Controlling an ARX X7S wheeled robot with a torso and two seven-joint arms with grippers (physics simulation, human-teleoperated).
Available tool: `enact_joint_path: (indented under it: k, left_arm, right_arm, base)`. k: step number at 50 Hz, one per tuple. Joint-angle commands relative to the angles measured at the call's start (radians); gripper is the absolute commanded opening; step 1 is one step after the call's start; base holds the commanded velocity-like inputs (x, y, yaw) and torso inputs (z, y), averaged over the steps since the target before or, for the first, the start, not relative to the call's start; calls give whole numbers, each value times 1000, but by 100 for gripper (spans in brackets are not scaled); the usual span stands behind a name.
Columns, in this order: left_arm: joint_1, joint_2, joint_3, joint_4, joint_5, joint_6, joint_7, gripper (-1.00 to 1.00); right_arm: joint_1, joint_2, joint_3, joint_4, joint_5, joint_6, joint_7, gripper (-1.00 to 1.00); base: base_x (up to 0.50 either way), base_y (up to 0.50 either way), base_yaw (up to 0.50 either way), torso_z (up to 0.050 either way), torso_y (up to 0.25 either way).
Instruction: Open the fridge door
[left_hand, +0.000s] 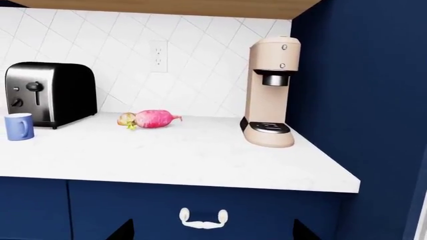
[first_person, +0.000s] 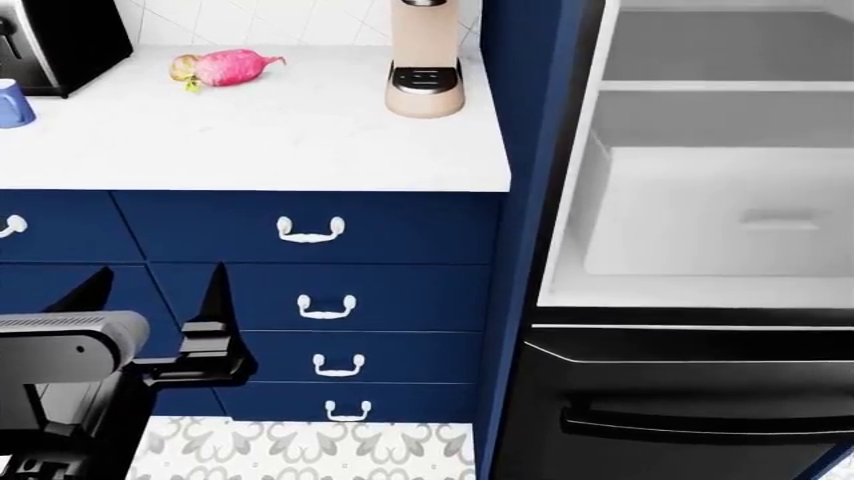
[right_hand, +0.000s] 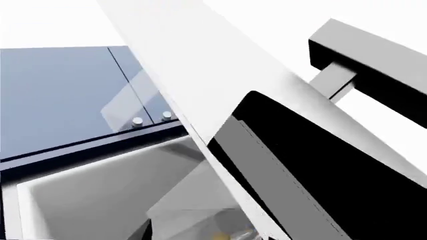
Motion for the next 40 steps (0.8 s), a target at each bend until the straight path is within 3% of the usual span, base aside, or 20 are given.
enact_joint_path:
  k: [1,12,40]
  left_arm:
    - [7,-6,-5,-2,-7,7,0,100]
    - [-7,-8,2,-14,-11,8,-1,100]
    - [-8,-12,19,-22,-1,20,-4,100]
  right_arm:
    - [-59,60,245,331,-87,40,88,100]
    - [-145,81,351,370,-217,53,54,100]
    - [-266,61,595,400,-281,128,24,100]
  base:
    - [0,0,0,0,0]
    - [0,0,0,0,0]
    - [0,0,0,0,0]
